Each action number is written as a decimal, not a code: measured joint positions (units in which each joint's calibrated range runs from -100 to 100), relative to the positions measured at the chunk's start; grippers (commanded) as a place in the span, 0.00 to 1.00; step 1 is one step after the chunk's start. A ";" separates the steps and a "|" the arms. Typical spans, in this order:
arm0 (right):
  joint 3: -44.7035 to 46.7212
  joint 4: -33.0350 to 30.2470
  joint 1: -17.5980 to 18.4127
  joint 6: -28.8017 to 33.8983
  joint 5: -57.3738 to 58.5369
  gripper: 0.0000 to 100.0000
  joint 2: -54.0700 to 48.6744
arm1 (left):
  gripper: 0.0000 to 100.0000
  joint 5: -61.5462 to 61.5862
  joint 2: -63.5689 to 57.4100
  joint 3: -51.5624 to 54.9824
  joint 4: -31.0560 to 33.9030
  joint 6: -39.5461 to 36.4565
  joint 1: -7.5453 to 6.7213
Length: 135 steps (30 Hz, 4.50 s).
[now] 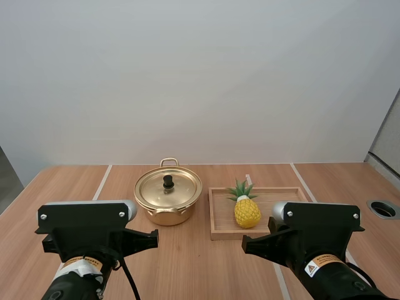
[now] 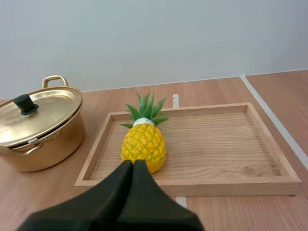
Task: Open the pot, put the pineapple inside, and close it
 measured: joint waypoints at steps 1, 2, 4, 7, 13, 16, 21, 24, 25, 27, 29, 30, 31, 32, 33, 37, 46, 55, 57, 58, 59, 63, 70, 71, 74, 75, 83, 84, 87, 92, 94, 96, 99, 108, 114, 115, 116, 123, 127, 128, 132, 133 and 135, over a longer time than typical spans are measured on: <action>0.00 0.00 0.00 0.00 0.00 0.00 0.00 | 0.00 0.00 0.00 0.00 0.00 0.00 0.00; 0.00 0.00 0.00 0.00 0.00 0.00 0.00 | 0.00 0.00 0.00 0.00 0.00 0.00 0.00; 0.00 0.00 0.00 0.00 0.00 0.00 0.00 | 0.00 0.00 0.00 0.00 0.00 0.00 0.00; 0.00 0.00 0.00 0.00 0.00 0.00 0.00 | 0.00 0.00 0.00 0.00 0.00 0.00 0.00; 0.00 0.00 0.00 0.00 0.00 0.00 0.00 | 0.00 0.00 0.00 0.00 0.00 0.00 0.00; 0.00 0.00 0.00 0.00 0.00 0.00 0.00 | 0.00 0.00 0.00 0.00 0.00 0.00 0.00; 0.00 0.00 0.00 0.00 0.00 0.00 0.00 | 0.00 0.00 0.00 0.00 0.00 0.00 0.00; 0.00 0.00 0.00 0.00 0.00 0.00 0.00 | 0.00 0.00 0.00 0.00 0.00 0.00 0.00; 0.00 0.00 0.00 0.00 0.00 0.00 0.00 | 0.00 0.00 0.00 0.00 0.00 0.00 0.00; 0.00 0.00 0.00 0.00 0.00 0.00 0.00 | 0.00 0.00 0.00 0.00 0.00 0.00 0.00; 0.00 0.00 0.00 0.00 0.00 0.00 0.00 | 0.00 0.00 0.00 0.00 0.00 0.00 0.00; 0.00 0.00 0.00 0.00 0.00 0.00 0.00 | 0.00 0.00 0.00 0.00 0.00 0.00 0.00; 0.00 0.00 0.00 0.00 0.00 0.00 0.00 | 0.00 0.00 0.00 0.00 0.00 0.00 0.00; 0.00 0.00 0.00 0.00 0.00 0.00 0.00 | 0.00 0.00 0.00 0.00 0.00 0.00 0.00; 0.00 0.00 0.00 0.00 0.00 0.00 0.00 | 0.00 0.00 0.00 0.00 0.00 0.00 0.00; 0.00 0.00 0.00 0.00 0.00 0.00 0.00 | 0.00 0.00 0.00 0.00 0.00 0.00 0.00; 0.00 0.00 0.00 0.00 0.00 0.00 0.00 | 0.00 0.00 0.00 0.00 0.00 0.00 0.00; 0.00 0.00 0.00 0.00 0.00 0.00 0.00 | 0.00 0.00 0.00 0.00 0.00 0.00 0.00; 0.00 0.00 0.00 0.00 0.00 0.00 0.00 | 0.00 0.00 0.00 0.00 0.00 0.00 0.00; 0.00 0.00 0.00 0.00 0.00 0.00 0.00 | 0.00 0.00 0.00 0.00 0.00 0.00 0.00; 0.00 0.00 0.00 0.00 0.00 0.00 0.00 | 0.00 0.00 0.00 0.00 0.00 0.00 0.00; 0.00 0.00 0.00 0.00 0.00 0.00 0.00 | 0.00 0.00 0.00 0.00 0.00 0.00 0.00; 0.00 0.00 0.00 0.00 0.00 0.00 0.00 | 0.00 0.00 0.00 0.00 0.00 0.00 0.00; 0.00 0.00 0.00 0.00 0.00 0.00 0.00 | 0.00 0.00 0.00 0.00 0.00 0.00 0.00; 0.00 0.00 0.00 0.00 0.00 0.00 0.00 | 0.00 0.00 0.00 0.00 0.00 0.00 0.00; 0.00 0.00 0.00 0.00 0.00 0.00 0.00 | 0.00 0.00 0.00 0.00 0.00 0.00 0.00; 0.00 0.00 0.00 0.00 -0.27 0.00 0.00 | 0.00 -0.19 0.00 0.00 -0.58 0.00 0.00; 0.00 0.00 0.00 0.00 -1.48 0.00 0.00 | 0.00 -0.49 0.00 0.00 -0.95 0.00 0.00; 0.00 0.00 0.00 0.00 -9.75 0.00 0.00 | 0.00 -6.27 0.00 0.11 -1.39 0.00 0.00; 0.00 -0.26 0.00 0.00 -29.21 0.00 0.00 | 0.00 -28.81 0.00 0.11 -1.39 0.00 0.00; 0.00 -0.39 0.00 0.00 -36.57 0.00 0.00 | 0.00 -38.30 0.00 0.11 -1.39 0.00 0.00; 0.00 -0.38 0.00 0.00 -43.24 0.00 0.00 | 0.00 -47.12 -0.04 0.11 -0.48 0.00 0.00; 0.00 -0.38 0.00 0.00 -53.20 0.00 0.00 | 0.00 -56.09 -0.04 0.11 3.92 0.00 0.00; 0.00 -11.94 0.00 -3.03 -90.98 0.00 -0.05 | 0.00 -70.92 -0.14 -4.75 16.89 -0.12 0.00; -1.17 -13.47 0.00 -6.54 -89.68 0.00 -0.05 | 0.00 -54.94 -0.17 -14.55 19.15 -6.31 0.00; -2.51 -12.29 0.00 -6.86 -86.18 0.00 -0.05 | 0.00 -50.44 -0.17 -16.53 19.19 -7.18 0.00; -5.37 -9.95 0.00 -7.56 -78.39 0.00 -0.05 | 0.00 -46.28 -0.17 -18.71 19.28 -7.80 0.00; -22.24 -1.10 0.00 -8.98 -42.91 0.00 1.01 | 0.00 -34.94 2.64 -28.19 19.58 -8.83 0.00; -32.22 -3.30 0.00 -9.16 -32.83 0.00 5.96 | 0.00 -25.12 9.69 -39.17 19.58 -8.92 0.00; -35.30 -4.11 0.00 -9.16 -29.24 0.00 7.62 | 0.00 -23.26 11.12 -41.26 19.58 -9.02 0.00; -42.60 -6.06 0.00 -9.25 -19.14 0.00 13.13 | 0.00 -16.37 16.10 -47.75 19.47 -9.02 0.00; -43.97 -6.18 0.00 -9.25 -17.04 0.00 14.28 | 0.00 -14.63 17.39 -49.25 19.47 -9.02 0.00; -46.68 -6.31 0.00 -9.25 -13.28 0.00 16.94 | 0.00 -12.80 20.00 -51.57 19.38 -8.92 0.00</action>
